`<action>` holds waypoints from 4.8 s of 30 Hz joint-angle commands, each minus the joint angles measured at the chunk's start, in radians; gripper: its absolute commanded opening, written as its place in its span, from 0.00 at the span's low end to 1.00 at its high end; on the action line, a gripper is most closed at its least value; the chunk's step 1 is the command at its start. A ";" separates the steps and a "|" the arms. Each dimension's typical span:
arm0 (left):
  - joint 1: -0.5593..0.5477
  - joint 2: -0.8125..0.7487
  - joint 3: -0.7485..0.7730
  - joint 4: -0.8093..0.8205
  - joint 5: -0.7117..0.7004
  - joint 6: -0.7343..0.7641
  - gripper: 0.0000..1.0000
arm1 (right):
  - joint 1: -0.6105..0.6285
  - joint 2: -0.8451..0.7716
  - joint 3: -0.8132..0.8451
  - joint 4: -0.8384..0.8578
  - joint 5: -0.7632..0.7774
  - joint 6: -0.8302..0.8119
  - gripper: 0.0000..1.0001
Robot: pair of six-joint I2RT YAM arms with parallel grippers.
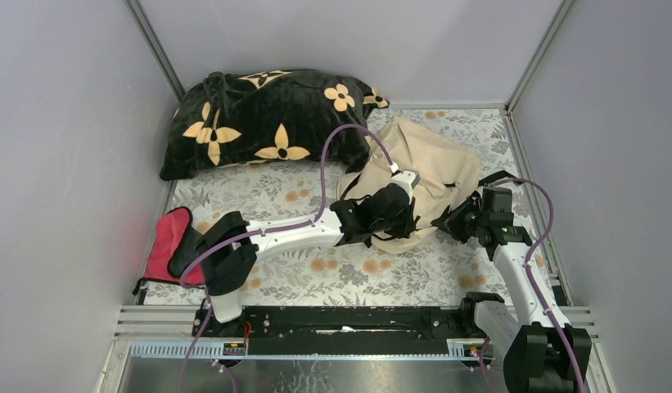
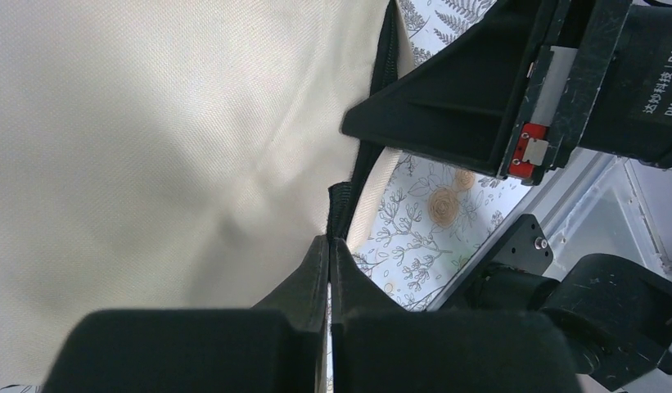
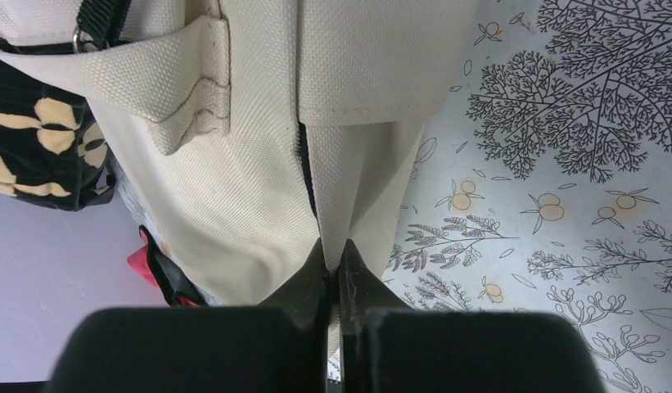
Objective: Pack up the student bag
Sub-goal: Zip the student bag at the center of the board.
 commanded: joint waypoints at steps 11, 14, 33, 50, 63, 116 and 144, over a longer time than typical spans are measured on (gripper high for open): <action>0.071 -0.234 -0.161 0.042 -0.033 0.007 0.00 | 0.005 0.048 0.022 -0.004 0.155 -0.084 0.00; 0.095 -0.269 -0.194 0.042 -0.037 0.015 0.00 | 0.005 0.047 0.033 -0.013 0.176 -0.102 0.00; 0.103 -0.192 -0.204 0.072 0.335 0.136 0.60 | 0.005 -0.056 0.175 -0.109 0.190 -0.232 0.57; 0.411 -0.357 -0.382 -0.005 0.564 0.074 0.64 | 0.538 0.052 0.343 -0.133 0.115 -0.628 0.66; 0.437 -0.235 -0.518 0.308 0.664 -0.258 0.84 | 0.753 0.124 0.339 -0.154 0.359 -0.814 0.70; 0.572 -0.176 -0.310 0.212 0.607 -0.145 0.00 | 0.684 0.029 0.225 -0.085 0.961 -0.539 0.00; 0.349 -0.436 -0.250 -0.068 0.230 0.038 0.56 | 0.685 0.177 0.366 0.031 0.343 -0.460 0.00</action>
